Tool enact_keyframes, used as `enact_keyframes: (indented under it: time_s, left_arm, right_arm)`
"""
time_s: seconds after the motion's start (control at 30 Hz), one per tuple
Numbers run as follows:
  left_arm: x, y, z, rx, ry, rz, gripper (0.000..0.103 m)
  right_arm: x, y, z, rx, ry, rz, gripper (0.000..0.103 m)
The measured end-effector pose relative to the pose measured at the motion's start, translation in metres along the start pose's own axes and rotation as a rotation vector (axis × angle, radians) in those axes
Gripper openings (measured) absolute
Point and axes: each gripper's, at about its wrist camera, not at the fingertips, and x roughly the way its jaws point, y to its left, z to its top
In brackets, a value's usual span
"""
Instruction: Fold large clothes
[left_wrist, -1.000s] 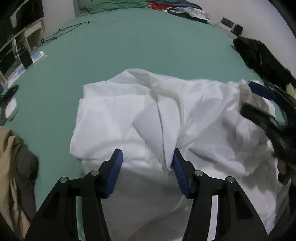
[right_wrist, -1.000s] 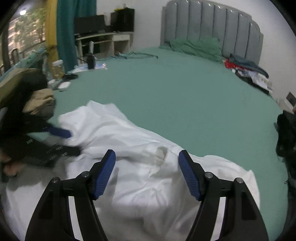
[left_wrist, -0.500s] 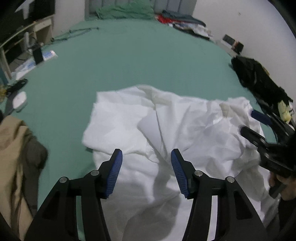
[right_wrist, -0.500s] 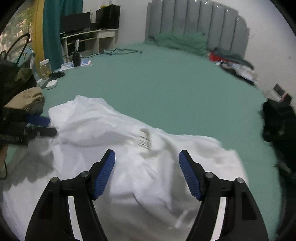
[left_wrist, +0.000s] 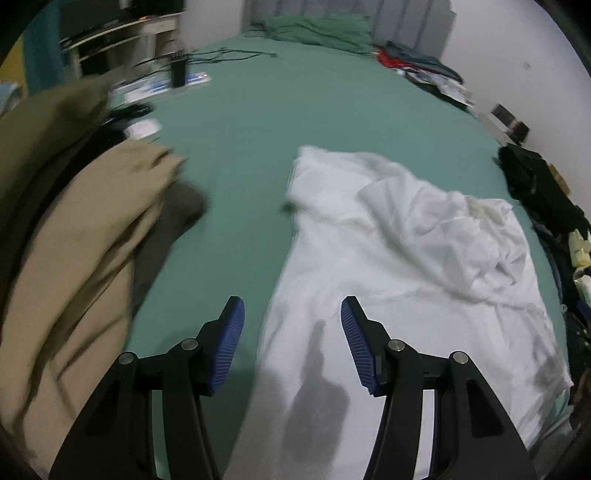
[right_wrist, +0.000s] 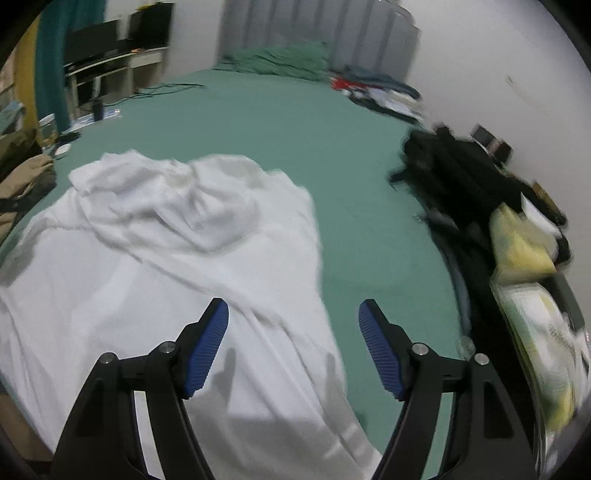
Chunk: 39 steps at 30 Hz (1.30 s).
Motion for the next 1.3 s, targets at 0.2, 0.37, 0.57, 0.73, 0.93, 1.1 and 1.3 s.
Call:
enact_keyframes:
  time_s: [0.2, 0.37, 0.57, 0.73, 0.93, 1.1, 1.3]
  left_arm:
    - [-0.024, 0.035, -0.035, -0.093, 0.024, 0.054, 0.058]
    - [-0.03, 0.043, -0.059, -0.112, 0.074, 0.045, 0.058]
    - [-0.021, 0.031, -0.083, -0.049, 0.161, -0.003, 0.058]
    - [-0.017, 0.016, -0.102, 0.035, 0.187, 0.019, 0.058]
    - [-0.023, 0.014, -0.113, 0.066, 0.219, 0.042, 0.058]
    - [-0.024, 0.018, -0.125, 0.079, 0.206, 0.046, 0.06]
    - [-0.028, 0.015, -0.125, 0.097, 0.215, 0.044, 0.029]
  right_arm:
    - [-0.006, -0.04, -0.043, 0.051, 0.091, -0.001, 0.074]
    - [0.013, -0.055, -0.073, 0.059, 0.219, 0.058, 0.074]
    - [0.029, -0.065, -0.097, 0.135, 0.269, 0.18, 0.074]
    - [0.027, -0.061, -0.1, 0.125, 0.279, 0.199, 0.062]
    - [0.015, -0.049, -0.109, 0.156, 0.256, 0.259, 0.008]
    - [0.007, -0.047, -0.112, 0.191, 0.228, 0.261, 0.005]
    - [-0.011, -0.049, -0.109, 0.226, 0.169, 0.258, 0.005]
